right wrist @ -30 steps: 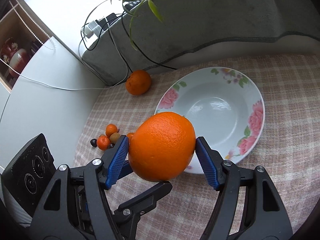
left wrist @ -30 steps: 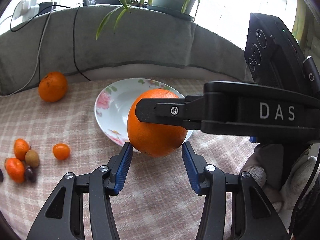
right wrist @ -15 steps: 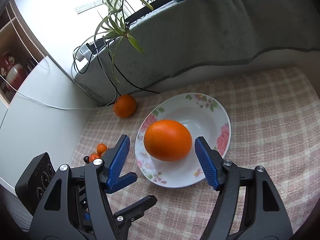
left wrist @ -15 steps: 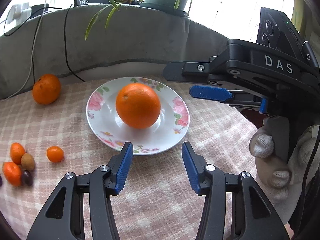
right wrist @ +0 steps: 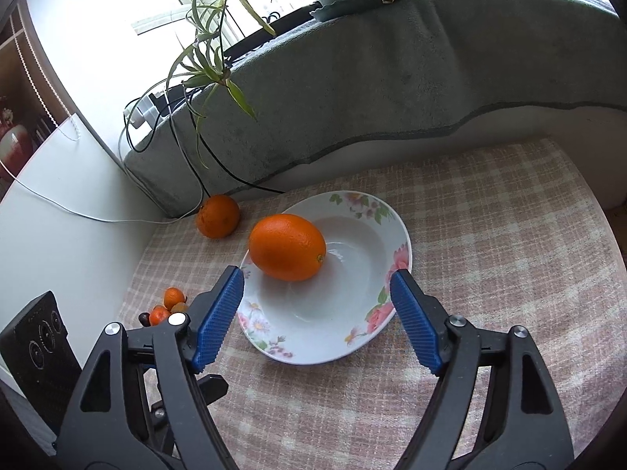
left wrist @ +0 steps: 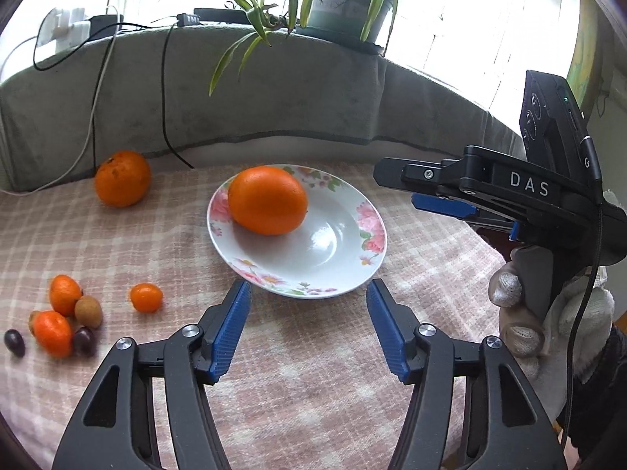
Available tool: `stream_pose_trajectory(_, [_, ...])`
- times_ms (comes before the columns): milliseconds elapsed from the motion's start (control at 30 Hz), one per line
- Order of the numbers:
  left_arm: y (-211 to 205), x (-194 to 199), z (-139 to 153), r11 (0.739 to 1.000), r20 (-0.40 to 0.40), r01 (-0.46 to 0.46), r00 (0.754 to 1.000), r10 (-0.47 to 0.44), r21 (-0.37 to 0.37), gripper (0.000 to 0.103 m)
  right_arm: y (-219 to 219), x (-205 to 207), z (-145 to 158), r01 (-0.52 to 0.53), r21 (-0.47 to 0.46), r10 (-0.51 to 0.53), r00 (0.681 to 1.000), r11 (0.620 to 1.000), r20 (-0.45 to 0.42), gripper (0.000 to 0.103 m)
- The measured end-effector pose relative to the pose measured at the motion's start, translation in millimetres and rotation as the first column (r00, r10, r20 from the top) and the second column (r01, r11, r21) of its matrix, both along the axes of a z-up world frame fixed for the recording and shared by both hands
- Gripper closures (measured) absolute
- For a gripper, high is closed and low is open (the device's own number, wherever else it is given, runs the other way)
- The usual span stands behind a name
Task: Organize fruits
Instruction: 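Withdraw both grippers from the bowl toward the fruit cluster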
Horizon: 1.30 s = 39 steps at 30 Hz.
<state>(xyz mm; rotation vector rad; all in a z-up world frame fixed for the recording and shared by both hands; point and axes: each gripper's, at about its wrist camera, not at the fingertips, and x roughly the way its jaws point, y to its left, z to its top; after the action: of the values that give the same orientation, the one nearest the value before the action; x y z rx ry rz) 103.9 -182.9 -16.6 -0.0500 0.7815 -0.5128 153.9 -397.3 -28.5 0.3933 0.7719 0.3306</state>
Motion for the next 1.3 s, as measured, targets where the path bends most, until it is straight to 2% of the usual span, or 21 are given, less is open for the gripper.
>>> stream_pose_trajectory(33, [2,0,1,1.0,0.002,-0.003,1.0,0.003,0.004,0.035,0,-1,1,0.005,-0.003,-0.005,1.0,1.0,0.01,0.02])
stream_pose_trajectory(100, [8,1,4,1.0,0.007,-0.017,1.0,0.017,-0.001,0.032,-1,-5,5,0.021,-0.01,-0.02,0.999,1.0,0.037,0.016])
stream_pose_trajectory(300, [34,-4,12,0.998,0.033,-0.062,0.998,0.062,-0.001,0.032,1,-9,12,0.046,-0.01,-0.045,0.996,0.999,0.079,0.014])
stream_pose_trajectory(600, [93,-14,26,0.985,0.088,-0.17,0.982,0.168,0.008,0.032,25,-14,21,0.008,-0.09,0.002,0.994,0.996,0.112,0.007])
stream_pose_trajectory(800, [138,-19,25,0.967,0.114,-0.252,0.963,0.245,0.043,0.032,46,-19,28,-0.053,-0.124,0.069,0.99,0.991,0.122,0.007])
stream_pose_trajectory(967, [174,-23,19,0.948,0.11,-0.313,0.946,0.306,0.05,0.032,64,-23,27,-0.11,-0.126,0.126,0.985,0.986,0.121,0.007])
stream_pose_trajectory(1167, [205,-27,8,0.929,0.097,-0.365,0.928,0.359,0.055,0.032,95,-28,25,-0.178,-0.174,0.202,0.971,0.969,0.132,0.007])
stream_pose_trajectory(1300, [220,-30,-1,0.92,0.078,-0.388,0.92,0.383,0.058,0.039,117,-31,20,-0.227,-0.197,0.255,0.958,0.954,0.128,0.008])
